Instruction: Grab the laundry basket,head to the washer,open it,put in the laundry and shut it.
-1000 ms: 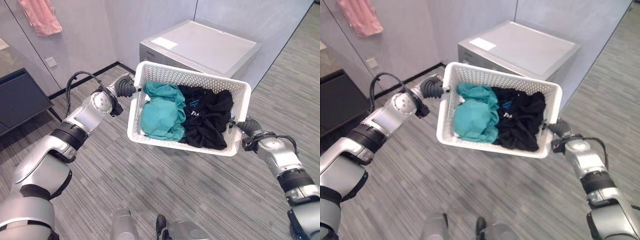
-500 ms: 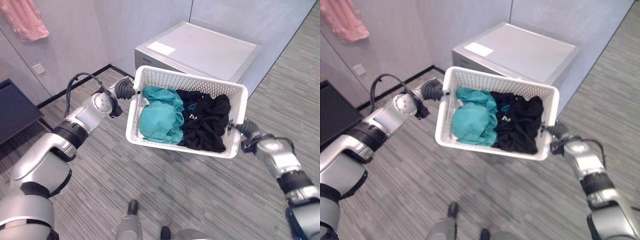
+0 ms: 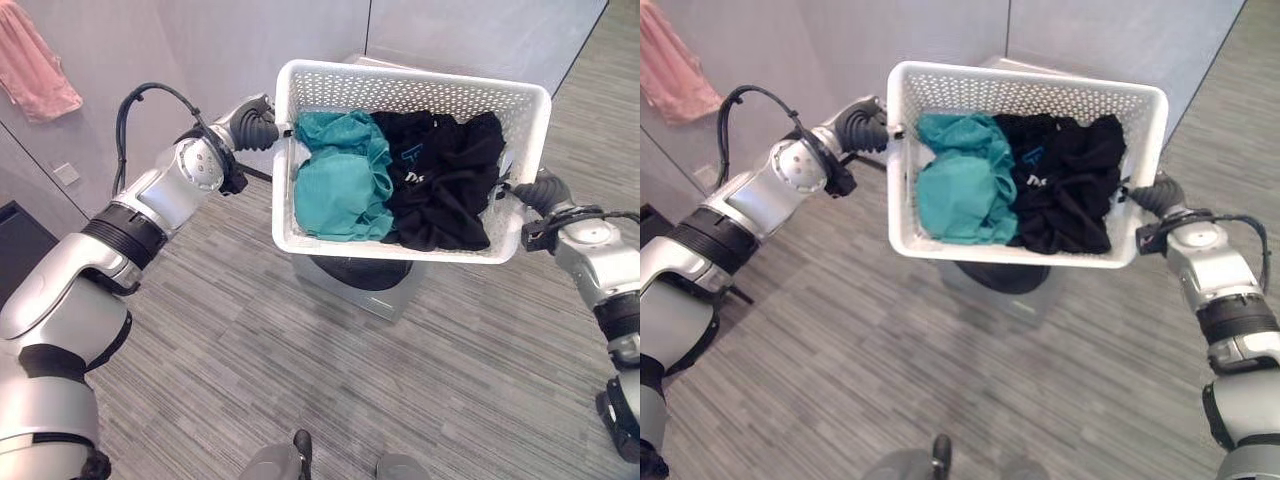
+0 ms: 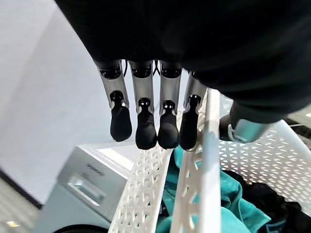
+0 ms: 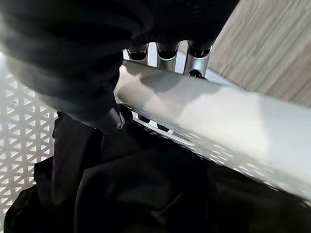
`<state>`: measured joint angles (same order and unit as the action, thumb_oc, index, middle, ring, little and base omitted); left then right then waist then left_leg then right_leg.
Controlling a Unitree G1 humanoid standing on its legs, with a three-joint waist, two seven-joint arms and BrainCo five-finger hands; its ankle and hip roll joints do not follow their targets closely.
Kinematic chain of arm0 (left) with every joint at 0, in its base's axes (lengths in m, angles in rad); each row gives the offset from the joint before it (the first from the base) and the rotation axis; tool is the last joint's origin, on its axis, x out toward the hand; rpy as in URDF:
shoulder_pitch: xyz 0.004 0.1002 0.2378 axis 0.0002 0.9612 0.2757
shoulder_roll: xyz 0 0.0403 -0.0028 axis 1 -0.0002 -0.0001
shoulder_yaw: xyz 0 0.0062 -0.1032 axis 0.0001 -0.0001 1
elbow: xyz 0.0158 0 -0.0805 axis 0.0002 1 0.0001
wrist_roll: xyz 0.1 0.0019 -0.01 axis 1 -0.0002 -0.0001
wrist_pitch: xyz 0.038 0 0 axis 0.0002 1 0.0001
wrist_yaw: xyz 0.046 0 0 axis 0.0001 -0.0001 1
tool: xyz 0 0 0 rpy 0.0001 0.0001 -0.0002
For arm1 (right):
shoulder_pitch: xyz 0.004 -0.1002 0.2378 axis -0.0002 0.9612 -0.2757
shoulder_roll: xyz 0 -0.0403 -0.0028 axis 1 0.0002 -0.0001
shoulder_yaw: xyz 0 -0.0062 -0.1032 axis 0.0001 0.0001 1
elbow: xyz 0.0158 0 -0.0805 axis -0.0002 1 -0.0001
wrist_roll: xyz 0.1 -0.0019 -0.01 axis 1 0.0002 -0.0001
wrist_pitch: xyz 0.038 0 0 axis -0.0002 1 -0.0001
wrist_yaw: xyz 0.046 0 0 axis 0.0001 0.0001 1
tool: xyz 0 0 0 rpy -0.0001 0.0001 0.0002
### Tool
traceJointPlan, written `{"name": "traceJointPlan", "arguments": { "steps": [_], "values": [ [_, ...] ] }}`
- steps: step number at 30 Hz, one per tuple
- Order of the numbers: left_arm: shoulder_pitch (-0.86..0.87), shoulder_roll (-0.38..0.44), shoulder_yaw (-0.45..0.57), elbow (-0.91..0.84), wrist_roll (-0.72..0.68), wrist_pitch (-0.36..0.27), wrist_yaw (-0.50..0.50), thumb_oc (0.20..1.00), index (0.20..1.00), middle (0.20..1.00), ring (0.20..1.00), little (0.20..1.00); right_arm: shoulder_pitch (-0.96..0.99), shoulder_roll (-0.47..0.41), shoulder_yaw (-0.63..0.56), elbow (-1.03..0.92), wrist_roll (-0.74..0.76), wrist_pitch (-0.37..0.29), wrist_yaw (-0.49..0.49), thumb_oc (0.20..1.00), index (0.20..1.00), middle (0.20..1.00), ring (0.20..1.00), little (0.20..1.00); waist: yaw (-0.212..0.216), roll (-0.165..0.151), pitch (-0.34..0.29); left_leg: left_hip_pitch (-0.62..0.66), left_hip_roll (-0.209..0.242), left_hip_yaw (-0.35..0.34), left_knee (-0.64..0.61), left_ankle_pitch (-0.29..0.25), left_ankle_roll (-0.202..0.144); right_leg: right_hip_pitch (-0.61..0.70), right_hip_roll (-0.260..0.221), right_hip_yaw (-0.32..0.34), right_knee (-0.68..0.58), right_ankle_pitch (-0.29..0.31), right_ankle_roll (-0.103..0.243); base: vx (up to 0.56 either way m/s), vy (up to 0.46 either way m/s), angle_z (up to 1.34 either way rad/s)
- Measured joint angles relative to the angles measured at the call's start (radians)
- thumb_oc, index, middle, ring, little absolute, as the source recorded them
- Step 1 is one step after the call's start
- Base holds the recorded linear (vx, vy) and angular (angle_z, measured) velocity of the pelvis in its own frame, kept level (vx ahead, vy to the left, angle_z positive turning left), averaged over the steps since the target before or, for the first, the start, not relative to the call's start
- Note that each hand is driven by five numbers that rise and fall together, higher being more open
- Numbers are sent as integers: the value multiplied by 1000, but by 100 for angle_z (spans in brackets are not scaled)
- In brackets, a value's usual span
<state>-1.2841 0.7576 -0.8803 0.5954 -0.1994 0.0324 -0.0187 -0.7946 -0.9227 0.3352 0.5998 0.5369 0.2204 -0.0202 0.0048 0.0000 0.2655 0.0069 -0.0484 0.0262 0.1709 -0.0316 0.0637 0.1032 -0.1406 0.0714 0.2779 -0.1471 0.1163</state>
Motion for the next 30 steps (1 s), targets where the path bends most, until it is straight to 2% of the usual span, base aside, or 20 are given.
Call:
{"name": "traceJointPlan", "arguments": {
  "steps": [3,4,5,7,8,9,10,13,17,18,20,21,23,24,25,26,27,28,29,30],
  "values": [
    [2,-1,-2,1,-1,0,-1,200,200,200,200,200,-11,1,16,12,0,0,-1,200,200,200,200,200,-2,-5,0,-4,4,23,11,0,10,-69,2,-14,92,11,4,25,42,-30],
    [2,7,-2,3,-1,0,-3,200,200,200,200,200,-17,6,37,18,0,0,6,200,200,200,200,200,9,-6,0,-9,25,59,8,-7,19,-121,-11,-81,149,1,0,128,-92,-88],
    [4,16,-2,4,-1,2,-5,200,200,200,200,200,-17,10,45,19,0,0,24,200,200,200,200,200,28,-8,-2,-3,33,91,-5,-6,19,-155,-55,-190,127,-13,-17,155,-140,-81],
    [11,30,-1,-4,-27,3,-7,200,200,200,200,200,-16,18,49,21,0,1,29,200,200,200,200,200,23,-14,-5,4,44,111,-30,-11,11,-173,-69,-225,-23,-3,-4,204,-174,-58],
    [27,48,13,-15,-36,3,-7,200,200,200,200,200,-15,44,50,22,0,1,32,200,200,200,200,200,21,-34,-18,10,47,127,-49,-7,4,-181,-66,-224,-165,75,2,240,-152,-44],
    [43,52,19,-23,-37,2,-6,200,200,200,200,200,-6,54,50,22,0,1,30,200,200,200,200,200,8,-43,-27,12,48,125,-52,-10,-3,-189,-65,-222,-185,110,-1,238,-146,-26],
    [74,53,47,-33,-37,-3,-5,200,200,200,200,200,10,66,49,21,-1,-1,30,200,200,200,200,200,3,-47,-35,17,54,121,-59,-11,-6,-190,-53,-211,-197,132,12,112,-57,-13],
    [95,59,52,-35,-36,-6,-5,200,200,200,200,200,37,70,54,5,-1,0,48,200,200,200,200,200,-13,-58,-40,26,69,104,-70,-8,-55,-158,-16,-186,-243,273,-8,270,-178,7],
    [80,60,24,-31,-35,-7,-6,200,200,200,200,200,89,48,45,-46,4,3,50,200,200,200,200,200,-63,-29,-47,45,145,7,-73,-2,-109,-104,58,-247,-240,245,-79,204,-226,37],
    [75,58,23,-30,-35,-8,-8,200,200,200,200,200,96,37,36,-61,10,3,49,200,200,200,200,200,-79,-25,-46,38,160,-2,-57,2,-139,-82,75,-270,-250,236,-90,179,-407,44],
    [60,49,23,-25,-37,-10,-8,200,200,200,200,200,116,8,17,-89,20,-3,48,200,200,200,200,200,-90,-35,-44,-31,161,-29,95,0,-148,-68,91,-290,-239,203,-118,78,-319,49],
    [40,49,14,-17,-38,-10,-10,200,200,200,200,200,113,2,12,-90,30,-13,47,200,200,200,200,200,-87,-44,-38,-137,166,-58,303,8,-157,-75,109,-278,-211,155,-146,78,-259,28],
    [27,59,3,0,-40,-9,-10,200,200,200,200,200,120,13,13,-104,39,-18,47,200,200,200,200,200,-44,-43,-34,-233,191,-125,527,101,-182,-68,160,-245,-165,115,-179,71,-176,-16],
    [24,68,2,9,-49,-8,-10,200,200,200,200,200,123,20,14,-122,39,-18,47,200,200,200,200,200,-35,-49,-35,-251,198,-138,560,141,-179,-58,162,-243,-152,102,-191,154,-91,-12],
    [1,83,2,10,-72,-8,-10,200,200,200,200,200,121,25,13,-137,39,-18,46,200,200,200,200,200,-35,-68,-34,-281,217,-141,615,169,-138,-49,170,-279,-155,101,-207,260,35,51],
    [-55,91,-11,13,-77,-12,-15,200,200,200,200,200,120,24,10,-134,42,-19,43,200,200,200,200,200,-47,-83,-26,-316,238,-125,573,127,-139,-44,182,-305,-158,85,-227,325,85,68],
    [-83,92,-36,12,-78,-14,-14,200,200,200,200,200,123,25,9,-135,49,-17,43,200,200,200,200,200,-46,-93,-20,-309,262,-96,477,124,-139,-46,184,-315,-161,97,-222,292,169,48],
    [-105,100,-65,18,-78,-12,-17,200,200,200,200,200,124,27,10,-138,49,-14,44,200,200,200,200,200,-39,-94,-20,-269,289,-64,282,120,-155,-49,191,-316,-166,104,-214,139,101,10],
    [-115,107,-76,23,-78,-12,-21,200,200,200,200,200,124,27,10,-145,49,-14,44,200,200,200,200,200,-42,-94,-20,-238,291,-62,130,125,-164,-47,196,-317,-173,104,-212,213,114,0],
    [-117,109,-75,36,-77,-14,-25,200,200,200,200,200,127,34,10,-153,49,-15,43,200,200,200,200,200,-39,-99,-14,-201,270,-72,-84,140,-181,-42,197,-316,-183,101,-180,217,92,3]
  ]
}}
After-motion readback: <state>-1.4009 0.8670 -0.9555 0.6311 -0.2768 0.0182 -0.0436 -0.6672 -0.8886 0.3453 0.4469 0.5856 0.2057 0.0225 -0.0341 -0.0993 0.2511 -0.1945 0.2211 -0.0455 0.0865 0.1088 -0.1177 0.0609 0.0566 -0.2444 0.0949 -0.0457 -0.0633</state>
